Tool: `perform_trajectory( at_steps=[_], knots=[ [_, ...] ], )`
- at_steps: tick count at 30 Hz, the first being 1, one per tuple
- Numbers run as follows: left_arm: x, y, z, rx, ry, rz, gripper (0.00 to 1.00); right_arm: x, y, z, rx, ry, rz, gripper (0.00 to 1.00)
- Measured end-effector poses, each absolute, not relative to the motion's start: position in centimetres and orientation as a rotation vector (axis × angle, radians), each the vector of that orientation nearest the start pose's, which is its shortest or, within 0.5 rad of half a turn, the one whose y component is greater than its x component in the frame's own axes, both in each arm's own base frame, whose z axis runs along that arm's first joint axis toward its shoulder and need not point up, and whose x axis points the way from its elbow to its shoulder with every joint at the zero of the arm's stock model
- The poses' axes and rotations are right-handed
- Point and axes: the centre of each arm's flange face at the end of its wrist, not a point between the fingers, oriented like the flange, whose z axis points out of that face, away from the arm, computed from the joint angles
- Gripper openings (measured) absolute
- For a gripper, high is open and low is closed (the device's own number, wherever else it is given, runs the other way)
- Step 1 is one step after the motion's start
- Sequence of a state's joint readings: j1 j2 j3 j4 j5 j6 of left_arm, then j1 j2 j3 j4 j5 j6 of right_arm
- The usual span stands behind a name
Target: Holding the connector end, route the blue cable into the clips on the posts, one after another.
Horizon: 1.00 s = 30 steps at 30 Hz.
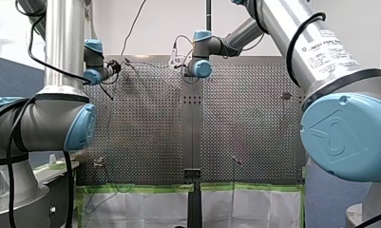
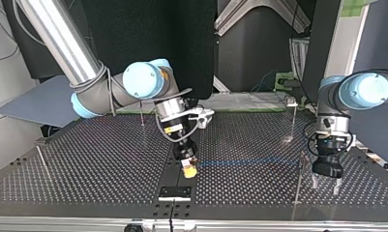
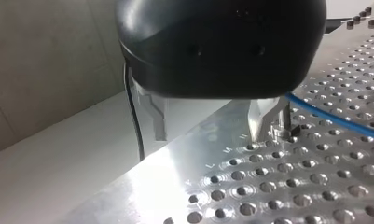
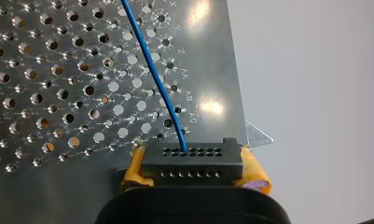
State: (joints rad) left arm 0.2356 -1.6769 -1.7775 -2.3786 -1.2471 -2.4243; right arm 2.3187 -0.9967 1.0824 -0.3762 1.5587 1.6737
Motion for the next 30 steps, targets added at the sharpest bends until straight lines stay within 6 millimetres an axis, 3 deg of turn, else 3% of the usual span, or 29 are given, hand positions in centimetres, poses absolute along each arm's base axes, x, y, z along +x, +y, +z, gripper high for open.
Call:
perform_trajectory(
  at_steps=[6, 17, 26, 30],
  knots=[
    [56.4, -3.0, 42.1, -0.358, 1.13, -0.671, 1.0, 60.6, -45.5, 41.8, 1.444, -0.706, 2.014, 0.0],
    [55.7, -2.9, 41.0, -0.424, 1.193, -0.533, 1.0, 60.6, -45.3, 41.8, 1.451, -0.706, 2.011, 0.0],
    [55.0, -4.2, 40.1, -0.444, 1.258, -0.453, 1.0, 60.4, -45.6, 41.7, 1.456, -0.714, 2.002, 0.0],
    [54.5, -5.7, 39.7, -0.435, 1.297, -0.428, 1.0, 60.3, -45.6, 41.6, 1.459, -0.714, 2.0, 0.0]
  ],
)
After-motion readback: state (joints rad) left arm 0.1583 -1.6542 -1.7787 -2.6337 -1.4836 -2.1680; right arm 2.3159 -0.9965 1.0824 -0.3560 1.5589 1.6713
